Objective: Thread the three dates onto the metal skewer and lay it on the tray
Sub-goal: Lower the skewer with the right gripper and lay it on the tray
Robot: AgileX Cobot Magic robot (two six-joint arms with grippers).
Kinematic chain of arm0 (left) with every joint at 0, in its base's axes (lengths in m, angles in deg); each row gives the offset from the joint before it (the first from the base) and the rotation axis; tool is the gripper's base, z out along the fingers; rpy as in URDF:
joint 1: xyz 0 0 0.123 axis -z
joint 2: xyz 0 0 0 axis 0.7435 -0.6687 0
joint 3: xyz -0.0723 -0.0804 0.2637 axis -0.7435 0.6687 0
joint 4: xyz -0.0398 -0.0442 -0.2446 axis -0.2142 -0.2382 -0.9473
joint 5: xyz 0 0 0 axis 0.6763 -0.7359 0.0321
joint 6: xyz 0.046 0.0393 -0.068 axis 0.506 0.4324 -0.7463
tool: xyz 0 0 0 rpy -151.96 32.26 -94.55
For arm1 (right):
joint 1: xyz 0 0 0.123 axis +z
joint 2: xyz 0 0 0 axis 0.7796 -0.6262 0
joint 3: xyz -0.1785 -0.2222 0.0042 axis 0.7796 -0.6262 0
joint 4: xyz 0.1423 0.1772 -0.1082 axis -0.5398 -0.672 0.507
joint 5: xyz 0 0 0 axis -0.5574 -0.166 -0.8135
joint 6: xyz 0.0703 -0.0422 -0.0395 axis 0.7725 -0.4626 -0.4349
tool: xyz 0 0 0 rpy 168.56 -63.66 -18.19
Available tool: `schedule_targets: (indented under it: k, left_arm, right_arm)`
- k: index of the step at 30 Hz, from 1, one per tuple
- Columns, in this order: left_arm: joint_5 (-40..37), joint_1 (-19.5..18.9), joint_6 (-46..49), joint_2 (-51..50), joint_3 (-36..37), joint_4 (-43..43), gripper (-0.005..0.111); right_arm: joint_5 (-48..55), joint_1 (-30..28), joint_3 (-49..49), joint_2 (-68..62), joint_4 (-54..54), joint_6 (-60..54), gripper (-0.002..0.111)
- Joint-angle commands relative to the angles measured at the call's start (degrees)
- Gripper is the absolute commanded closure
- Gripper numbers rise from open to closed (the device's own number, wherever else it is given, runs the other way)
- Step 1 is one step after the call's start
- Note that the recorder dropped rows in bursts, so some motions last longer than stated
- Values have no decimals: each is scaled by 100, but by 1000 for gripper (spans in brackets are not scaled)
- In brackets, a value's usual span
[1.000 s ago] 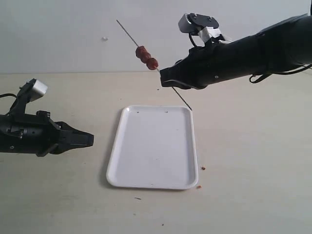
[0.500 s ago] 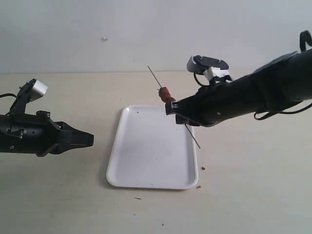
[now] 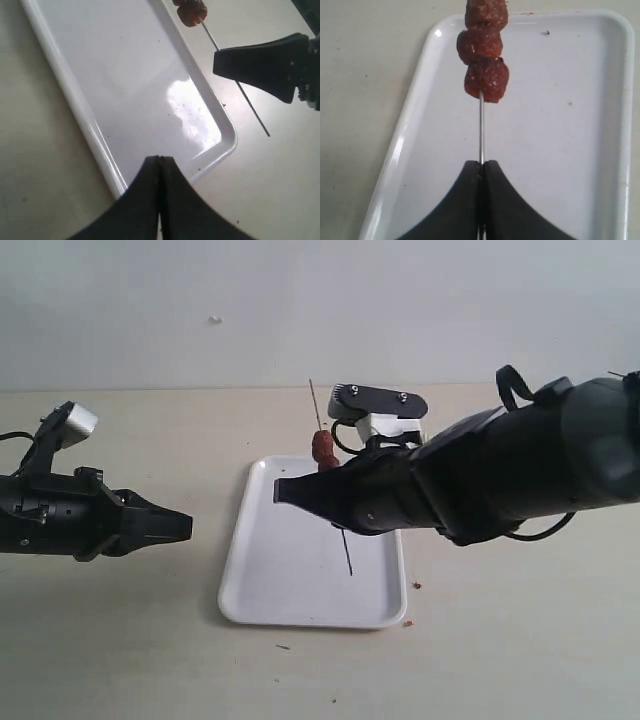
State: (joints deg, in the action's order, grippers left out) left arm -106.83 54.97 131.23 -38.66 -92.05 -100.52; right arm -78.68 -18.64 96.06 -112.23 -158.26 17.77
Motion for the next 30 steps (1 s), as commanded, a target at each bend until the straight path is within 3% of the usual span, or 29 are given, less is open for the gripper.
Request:
schedule_targets:
  k: [1, 20, 25, 30]
  left_arm:
    - [-35, -3, -5, 59, 33, -9, 107]
    - [-35, -3, -5, 59, 33, -9, 107]
    - [-35, -3, -5, 59, 33, -9, 107]
    - [-35, -3, -5, 59, 33, -9, 107]
  right_arm:
    - [-5, 29, -22, 2, -200, 15, 108]
    - [-61, 37, -11, -782, -397, 24, 106]
    - [3, 37, -11, -797, -397, 24, 72]
    - [-43, 37, -11, -797, -397, 24, 63]
